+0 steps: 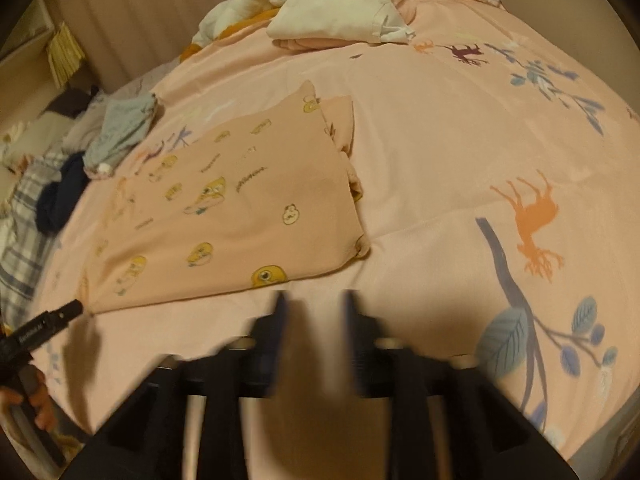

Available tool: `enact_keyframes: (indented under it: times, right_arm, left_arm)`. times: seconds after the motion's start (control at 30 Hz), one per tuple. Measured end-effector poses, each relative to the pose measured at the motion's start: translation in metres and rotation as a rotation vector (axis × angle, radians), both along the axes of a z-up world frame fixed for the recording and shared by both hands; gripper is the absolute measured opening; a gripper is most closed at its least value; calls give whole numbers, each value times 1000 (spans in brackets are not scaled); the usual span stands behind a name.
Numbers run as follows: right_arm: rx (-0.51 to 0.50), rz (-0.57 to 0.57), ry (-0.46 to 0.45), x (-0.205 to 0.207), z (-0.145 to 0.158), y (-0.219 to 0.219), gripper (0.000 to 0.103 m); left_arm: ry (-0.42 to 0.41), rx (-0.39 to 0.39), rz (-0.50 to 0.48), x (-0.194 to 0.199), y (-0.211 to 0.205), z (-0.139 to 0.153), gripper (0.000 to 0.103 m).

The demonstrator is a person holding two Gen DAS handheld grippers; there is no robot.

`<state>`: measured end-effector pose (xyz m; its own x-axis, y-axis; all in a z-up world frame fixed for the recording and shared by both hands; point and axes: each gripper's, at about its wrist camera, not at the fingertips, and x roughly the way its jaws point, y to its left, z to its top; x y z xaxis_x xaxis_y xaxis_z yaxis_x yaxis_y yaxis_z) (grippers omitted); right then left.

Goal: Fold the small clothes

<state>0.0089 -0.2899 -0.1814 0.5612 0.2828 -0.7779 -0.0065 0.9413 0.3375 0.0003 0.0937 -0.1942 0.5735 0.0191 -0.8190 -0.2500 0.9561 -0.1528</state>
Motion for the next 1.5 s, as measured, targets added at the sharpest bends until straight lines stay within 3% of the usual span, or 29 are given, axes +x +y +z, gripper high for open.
enact_keyframes:
  times: [0.07, 0.17, 0.3, 0.43, 0.53, 0.63, 0.73, 0.97, 1.1, 1.27, 1.5]
  right_arm:
    - [34, -20, -22, -5, 5, -1, 69]
    - [113, -13, -26, -4, 7, 0, 71]
    - [196, -18, 14, 6, -3, 6, 73]
    - [216, -16, 25, 11, -13, 16, 74]
    - [198, -10, 4, 13, -16, 22, 77]
    - [188, -9, -7, 15, -16, 23, 79]
    - [201, -33, -20, 19, -17, 23, 80]
    - [393, -131, -49, 24, -26, 7, 81]
    - [413, -129, -56, 23, -25, 6, 81]
    - [420, -122, -71, 20, -25, 6, 81]
    - [343, -86, -94, 21, -24, 13, 81]
  left_arm:
    - [-46, 10, -18, -2, -6, 7, 91]
    - [-82, 22, -47, 1, -11, 7, 99]
    - [-3, -21, -51, 13, 1, -10, 99]
    - [122, -186, 16, 16, 31, -34, 99]
    - [124, -255, -14, 8, 35, -28, 99]
    - [100, -414, -60, 6, 35, -30, 100]
    - [91, -492, -57, 8, 34, -33, 101]
    - [44, -734, -82, 20, 35, -40, 101]
    - [-11, -755, -39, 25, 35, -39, 100]
    - [-77, -732, 35, 27, 43, -38, 87]
    - [-154, -693, 60, 39, 39, -39, 87]
